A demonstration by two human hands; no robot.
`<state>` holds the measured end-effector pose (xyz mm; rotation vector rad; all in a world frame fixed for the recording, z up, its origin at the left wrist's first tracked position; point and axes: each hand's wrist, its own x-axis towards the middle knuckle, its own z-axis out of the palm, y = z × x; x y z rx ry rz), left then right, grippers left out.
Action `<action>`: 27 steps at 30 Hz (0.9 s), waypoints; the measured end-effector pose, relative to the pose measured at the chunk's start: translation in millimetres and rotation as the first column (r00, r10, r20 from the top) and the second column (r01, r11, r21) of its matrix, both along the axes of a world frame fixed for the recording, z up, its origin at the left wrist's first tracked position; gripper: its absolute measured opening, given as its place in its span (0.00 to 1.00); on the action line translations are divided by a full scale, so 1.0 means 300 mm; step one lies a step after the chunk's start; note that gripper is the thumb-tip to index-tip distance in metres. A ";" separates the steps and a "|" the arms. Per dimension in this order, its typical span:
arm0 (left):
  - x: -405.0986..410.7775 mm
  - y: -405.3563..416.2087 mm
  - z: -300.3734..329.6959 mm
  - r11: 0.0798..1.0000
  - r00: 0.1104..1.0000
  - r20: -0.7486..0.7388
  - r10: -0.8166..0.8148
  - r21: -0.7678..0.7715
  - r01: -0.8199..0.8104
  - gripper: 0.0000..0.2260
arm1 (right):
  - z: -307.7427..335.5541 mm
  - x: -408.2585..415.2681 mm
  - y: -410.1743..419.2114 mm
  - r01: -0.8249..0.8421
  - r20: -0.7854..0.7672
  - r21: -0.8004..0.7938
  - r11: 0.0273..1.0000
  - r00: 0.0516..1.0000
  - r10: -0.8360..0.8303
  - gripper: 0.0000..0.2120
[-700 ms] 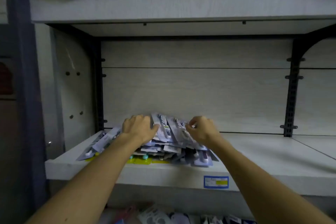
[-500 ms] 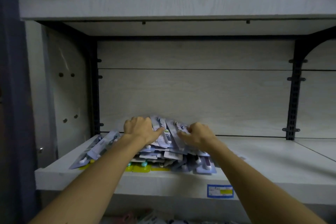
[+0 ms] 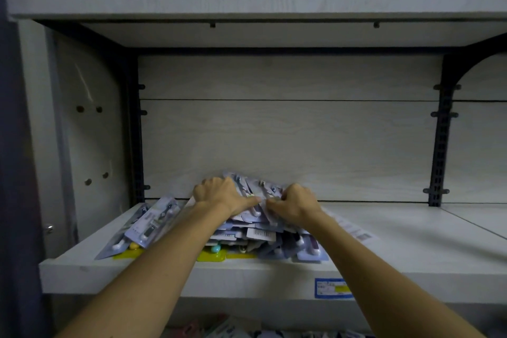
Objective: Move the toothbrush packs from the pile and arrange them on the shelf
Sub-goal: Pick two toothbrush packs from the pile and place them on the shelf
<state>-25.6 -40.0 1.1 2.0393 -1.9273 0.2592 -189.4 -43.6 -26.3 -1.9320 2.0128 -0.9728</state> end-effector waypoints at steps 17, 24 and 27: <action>0.025 0.006 -0.020 0.993 0.859 -0.509 -0.063 -0.118 0.002 0.17 | 0.039 -0.060 0.169 0.013 0.403 -0.062 0.998 0.915 0.013 0.16; 0.021 0.075 -0.016 0.968 0.831 -0.537 -0.143 -0.249 0.005 0.13 | 0.049 -0.088 0.284 0.046 0.409 -0.060 0.997 0.912 -0.018 0.19; 0.012 0.108 -0.020 0.953 0.810 -0.552 -0.197 -0.303 0.025 0.15 | 0.055 -0.108 0.320 0.046 0.422 -0.043 0.998 0.906 -0.024 0.18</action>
